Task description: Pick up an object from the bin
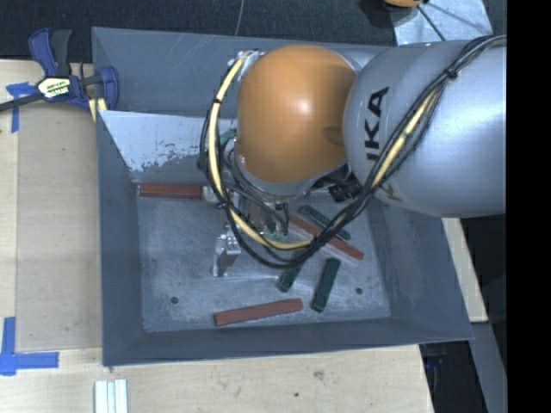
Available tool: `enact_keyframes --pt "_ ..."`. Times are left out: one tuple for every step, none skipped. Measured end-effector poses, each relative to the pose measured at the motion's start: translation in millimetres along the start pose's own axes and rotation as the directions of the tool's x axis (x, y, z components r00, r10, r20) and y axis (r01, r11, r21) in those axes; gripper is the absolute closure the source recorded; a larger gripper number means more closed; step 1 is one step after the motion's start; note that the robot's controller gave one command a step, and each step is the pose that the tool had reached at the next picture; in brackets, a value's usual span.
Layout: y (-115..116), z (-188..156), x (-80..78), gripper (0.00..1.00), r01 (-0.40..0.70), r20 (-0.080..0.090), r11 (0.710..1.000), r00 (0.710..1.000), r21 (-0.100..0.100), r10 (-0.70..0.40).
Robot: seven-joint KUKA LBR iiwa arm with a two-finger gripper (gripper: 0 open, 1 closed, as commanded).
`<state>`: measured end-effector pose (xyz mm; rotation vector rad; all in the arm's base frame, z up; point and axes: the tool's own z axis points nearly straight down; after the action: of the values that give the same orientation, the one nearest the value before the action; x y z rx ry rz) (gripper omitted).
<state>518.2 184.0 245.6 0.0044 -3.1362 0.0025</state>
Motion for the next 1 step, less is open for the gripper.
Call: enact_keyframes --pt "-0.6 -4.5 -1.6 0.0 -0.003 0.008 1.0 1.0 -0.003 0.003"
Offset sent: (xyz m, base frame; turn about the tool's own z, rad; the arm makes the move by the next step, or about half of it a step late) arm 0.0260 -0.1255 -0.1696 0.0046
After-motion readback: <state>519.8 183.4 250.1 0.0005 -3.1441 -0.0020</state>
